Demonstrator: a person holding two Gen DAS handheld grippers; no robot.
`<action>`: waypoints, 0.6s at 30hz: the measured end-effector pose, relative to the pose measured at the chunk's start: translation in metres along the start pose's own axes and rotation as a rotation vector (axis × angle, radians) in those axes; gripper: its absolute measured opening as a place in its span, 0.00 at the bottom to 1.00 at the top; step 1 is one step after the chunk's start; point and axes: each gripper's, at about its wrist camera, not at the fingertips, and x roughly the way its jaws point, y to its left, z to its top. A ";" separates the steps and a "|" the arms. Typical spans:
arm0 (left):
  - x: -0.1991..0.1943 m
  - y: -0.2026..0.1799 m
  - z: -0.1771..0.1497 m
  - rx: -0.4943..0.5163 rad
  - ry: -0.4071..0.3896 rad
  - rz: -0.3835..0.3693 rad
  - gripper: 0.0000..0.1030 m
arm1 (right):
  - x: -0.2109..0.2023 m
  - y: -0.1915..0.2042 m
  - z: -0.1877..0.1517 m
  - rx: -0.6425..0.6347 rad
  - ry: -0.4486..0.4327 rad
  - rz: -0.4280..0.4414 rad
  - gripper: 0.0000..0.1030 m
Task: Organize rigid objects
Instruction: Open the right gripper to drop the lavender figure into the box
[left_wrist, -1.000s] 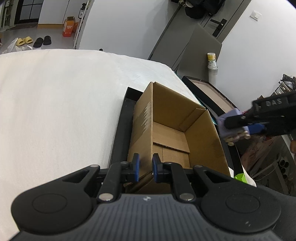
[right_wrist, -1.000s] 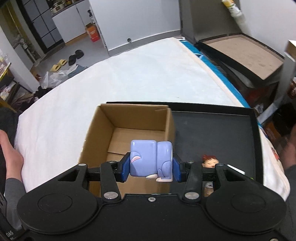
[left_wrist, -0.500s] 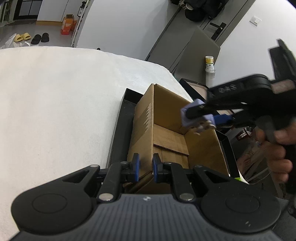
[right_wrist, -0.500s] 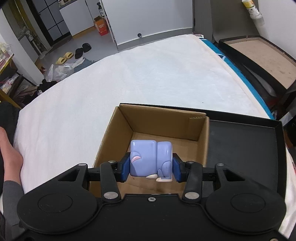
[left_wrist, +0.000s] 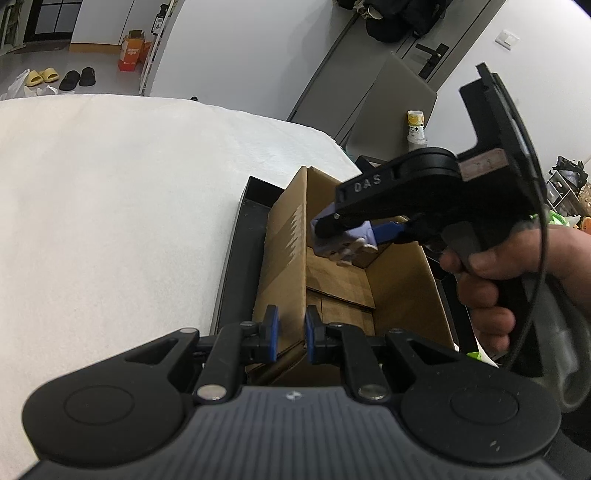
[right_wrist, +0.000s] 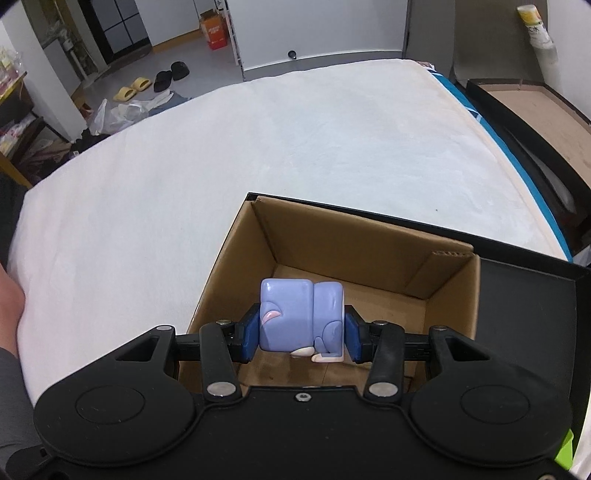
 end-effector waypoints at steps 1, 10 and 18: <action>0.000 0.001 0.000 -0.002 0.000 0.000 0.13 | 0.001 0.001 0.001 -0.001 -0.005 0.002 0.43; 0.001 0.006 0.001 -0.041 0.008 -0.016 0.13 | -0.011 0.000 0.007 0.016 -0.045 0.046 0.44; 0.000 0.004 0.000 -0.030 0.001 -0.005 0.12 | -0.045 -0.013 0.002 0.006 -0.037 0.040 0.57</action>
